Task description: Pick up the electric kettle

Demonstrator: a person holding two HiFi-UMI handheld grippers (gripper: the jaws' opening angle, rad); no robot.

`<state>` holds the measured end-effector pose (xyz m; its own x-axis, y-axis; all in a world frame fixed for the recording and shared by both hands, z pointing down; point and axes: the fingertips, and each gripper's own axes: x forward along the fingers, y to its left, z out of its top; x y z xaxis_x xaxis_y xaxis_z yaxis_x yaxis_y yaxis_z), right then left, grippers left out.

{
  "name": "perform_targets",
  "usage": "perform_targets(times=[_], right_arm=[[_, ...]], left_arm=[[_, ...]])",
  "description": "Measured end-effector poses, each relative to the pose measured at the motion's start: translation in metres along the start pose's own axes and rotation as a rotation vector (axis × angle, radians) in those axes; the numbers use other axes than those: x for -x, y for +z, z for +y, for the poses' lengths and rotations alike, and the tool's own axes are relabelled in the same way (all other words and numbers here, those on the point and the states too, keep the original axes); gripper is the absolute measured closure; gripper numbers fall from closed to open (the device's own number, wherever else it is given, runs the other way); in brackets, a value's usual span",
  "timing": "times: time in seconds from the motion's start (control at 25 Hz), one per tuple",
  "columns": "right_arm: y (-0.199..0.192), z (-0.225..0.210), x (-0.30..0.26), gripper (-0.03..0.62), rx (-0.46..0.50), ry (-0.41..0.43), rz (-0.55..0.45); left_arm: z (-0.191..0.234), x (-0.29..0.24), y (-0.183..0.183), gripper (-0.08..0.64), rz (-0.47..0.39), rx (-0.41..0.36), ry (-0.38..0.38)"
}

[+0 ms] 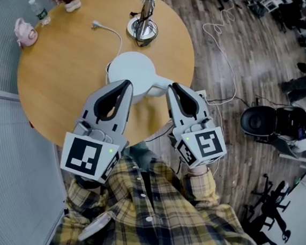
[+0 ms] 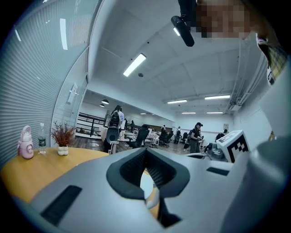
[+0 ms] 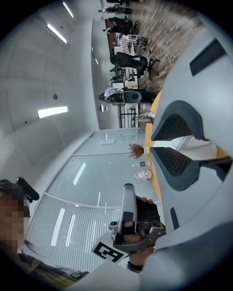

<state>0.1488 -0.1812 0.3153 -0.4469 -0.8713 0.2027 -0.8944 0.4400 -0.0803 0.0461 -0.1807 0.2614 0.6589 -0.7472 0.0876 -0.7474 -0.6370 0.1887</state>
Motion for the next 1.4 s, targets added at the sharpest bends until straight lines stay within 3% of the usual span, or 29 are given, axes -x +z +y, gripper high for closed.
perform_targets(times=[0.24,0.64,1.4], right_arm=[[-0.012,0.000,-0.005,0.538,-0.020,-0.022,0.021],[-0.039,-0.007,-0.013,0.354,-0.028,-0.098,0.071],[-0.112,-0.036,-0.034,0.345,-0.101,-0.170,0.147]], left_arm=[[0.011,0.001,-0.009,0.557,0.015,0.012,-0.003],[0.028,0.003,-0.025,0.557,0.044,0.028,-0.003],[0.077,0.010,-0.075,0.557,0.107,0.053,0.103]])
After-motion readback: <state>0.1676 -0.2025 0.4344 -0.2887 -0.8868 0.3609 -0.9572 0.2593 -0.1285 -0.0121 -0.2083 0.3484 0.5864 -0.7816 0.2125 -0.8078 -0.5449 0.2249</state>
